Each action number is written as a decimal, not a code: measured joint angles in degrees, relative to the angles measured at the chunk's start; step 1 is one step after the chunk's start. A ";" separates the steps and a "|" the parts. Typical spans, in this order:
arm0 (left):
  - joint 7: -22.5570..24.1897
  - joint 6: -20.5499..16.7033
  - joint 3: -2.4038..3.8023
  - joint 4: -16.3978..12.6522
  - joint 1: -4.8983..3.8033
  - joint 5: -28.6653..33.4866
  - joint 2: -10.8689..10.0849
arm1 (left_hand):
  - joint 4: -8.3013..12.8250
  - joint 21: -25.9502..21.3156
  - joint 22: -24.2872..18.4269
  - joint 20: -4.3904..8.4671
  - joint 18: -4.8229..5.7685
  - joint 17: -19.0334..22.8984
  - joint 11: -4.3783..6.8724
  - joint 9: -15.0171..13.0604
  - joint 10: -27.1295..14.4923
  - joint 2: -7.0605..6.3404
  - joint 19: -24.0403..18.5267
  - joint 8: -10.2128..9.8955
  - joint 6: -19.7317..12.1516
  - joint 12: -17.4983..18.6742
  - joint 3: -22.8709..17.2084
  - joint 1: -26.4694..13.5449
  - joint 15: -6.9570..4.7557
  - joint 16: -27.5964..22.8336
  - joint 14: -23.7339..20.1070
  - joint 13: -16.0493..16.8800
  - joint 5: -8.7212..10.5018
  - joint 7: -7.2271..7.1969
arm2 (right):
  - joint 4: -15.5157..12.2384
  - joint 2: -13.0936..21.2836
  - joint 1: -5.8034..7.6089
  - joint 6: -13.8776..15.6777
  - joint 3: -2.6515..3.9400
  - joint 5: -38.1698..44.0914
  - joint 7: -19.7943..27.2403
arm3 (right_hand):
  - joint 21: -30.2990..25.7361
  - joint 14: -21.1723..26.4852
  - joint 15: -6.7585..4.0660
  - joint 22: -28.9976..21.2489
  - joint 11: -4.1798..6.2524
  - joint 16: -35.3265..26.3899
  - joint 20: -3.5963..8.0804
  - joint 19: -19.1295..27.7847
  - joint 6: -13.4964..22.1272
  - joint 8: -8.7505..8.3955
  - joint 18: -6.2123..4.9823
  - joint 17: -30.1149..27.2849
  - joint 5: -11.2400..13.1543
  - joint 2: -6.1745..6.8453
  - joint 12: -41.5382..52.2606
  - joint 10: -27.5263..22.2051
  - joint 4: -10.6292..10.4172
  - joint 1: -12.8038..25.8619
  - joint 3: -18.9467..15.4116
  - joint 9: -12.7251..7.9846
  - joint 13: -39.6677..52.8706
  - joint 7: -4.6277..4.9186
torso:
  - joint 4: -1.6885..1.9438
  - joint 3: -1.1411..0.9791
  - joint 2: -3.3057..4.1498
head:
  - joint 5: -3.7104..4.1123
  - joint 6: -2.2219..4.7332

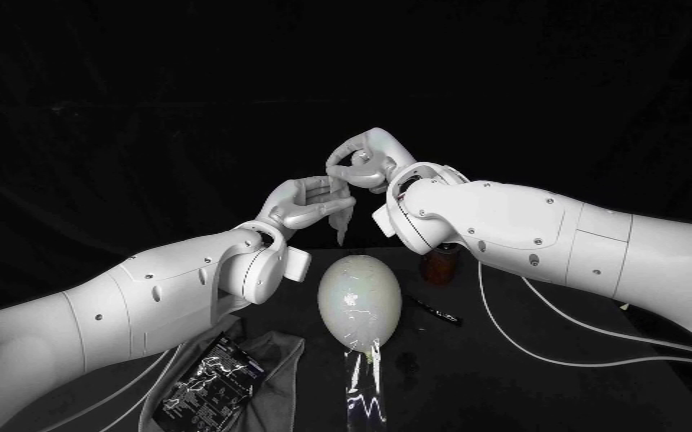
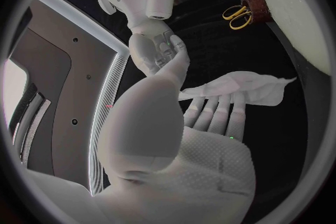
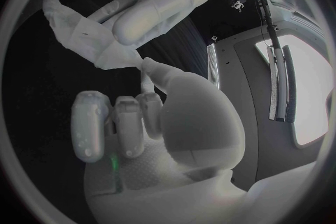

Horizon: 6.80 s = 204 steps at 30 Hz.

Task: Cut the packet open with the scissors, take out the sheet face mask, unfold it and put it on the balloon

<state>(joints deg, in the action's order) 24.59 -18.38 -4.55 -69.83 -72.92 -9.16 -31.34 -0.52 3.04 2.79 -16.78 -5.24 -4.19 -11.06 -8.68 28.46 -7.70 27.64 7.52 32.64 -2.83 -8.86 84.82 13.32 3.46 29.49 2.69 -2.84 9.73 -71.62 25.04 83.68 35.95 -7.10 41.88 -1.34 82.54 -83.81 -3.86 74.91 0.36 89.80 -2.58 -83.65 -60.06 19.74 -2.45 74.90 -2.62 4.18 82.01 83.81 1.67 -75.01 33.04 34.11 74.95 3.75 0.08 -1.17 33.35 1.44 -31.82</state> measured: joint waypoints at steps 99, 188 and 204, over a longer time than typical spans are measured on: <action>3.50 2.38 0.15 3.19 0.01 7.30 2.25 | -2.00 5.61 1.62 1.10 -4.77 -5.32 1.69 -4.09 36.16 8.30 21.62 6.77 20.50 -2.17 -31.42 -2.34 -6.07 6.53 28.82 1.14 0.22 2.61 | 2.74 -1.89 0.93 -0.25 0.13 -4.62 1.53 | -9.26 -0.21 3.05 0.01 -4.06 -2.49 -2.32 2.71 9.87 -7.92 -0.50 0.05 0.05 4.50 -15.42 -2.64 -7.44 11.15 -7.00 -3.82 -0.04 4.58 | -0.01 -0.02 0.01 | -0.15 0.44; -6.96 22.34 0.12 -3.94 -0.02 9.31 -5.53 | 16.74 11.10 3.17 3.14 -4.44 -4.48 -0.99 -2.37 26.48 5.85 28.33 1.06 11.55 -1.55 -45.01 6.14 -4.34 1.48 28.09 1.06 0.19 1.38 | -19.89 19.16 -4.71 3.54 -1.92 37.43 0.76 | -18.14 0.19 2.43 0.04 -2.52 -6.91 -2.15 5.37 0.71 -10.23 -3.60 0.05 -2.38 5.10 -24.38 -7.85 -3.73 -1.97 -4.32 -8.96 -7.11 3.02 | -0.02 -0.02 -0.04 | -0.17 -2.28; -9.23 15.39 0.05 -3.91 -0.02 9.16 -6.20 | 15.78 11.11 2.17 4.12 -4.40 -4.52 -0.51 -2.76 28.19 3.83 30.35 2.11 13.32 -1.82 -47.69 5.15 -5.09 1.80 30.08 1.05 0.21 2.15 | -21.25 21.55 -5.65 2.66 -1.97 37.30 -0.34 | -17.84 -0.02 2.21 -0.01 -2.31 -6.64 -2.15 5.38 0.42 -10.01 -3.54 0.05 -2.38 5.32 -24.01 -7.65 -3.56 -1.74 -4.15 -9.03 -6.97 3.13 | -0.07 -0.03 -0.08 | -0.56 -3.57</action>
<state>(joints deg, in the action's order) 15.36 -2.99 -4.50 -73.73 -72.94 0.00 -37.54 15.26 14.14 4.96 -12.66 -9.64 -8.70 -11.57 -11.44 56.65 -3.87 58.00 9.62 45.96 -4.65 -56.55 89.97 8.23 5.26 59.57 3.73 -2.64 11.88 -92.87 46.59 78.03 38.62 -9.07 79.18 -1.68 64.70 -83.83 -1.65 74.90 -1.95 83.16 -4.73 -78.27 -59.63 9.73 -5.98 74.95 -5.00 9.50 58.01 76.16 -1.89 -76.75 28.89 25.08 67.98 6.89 0.01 -1.20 33.28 0.88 -35.39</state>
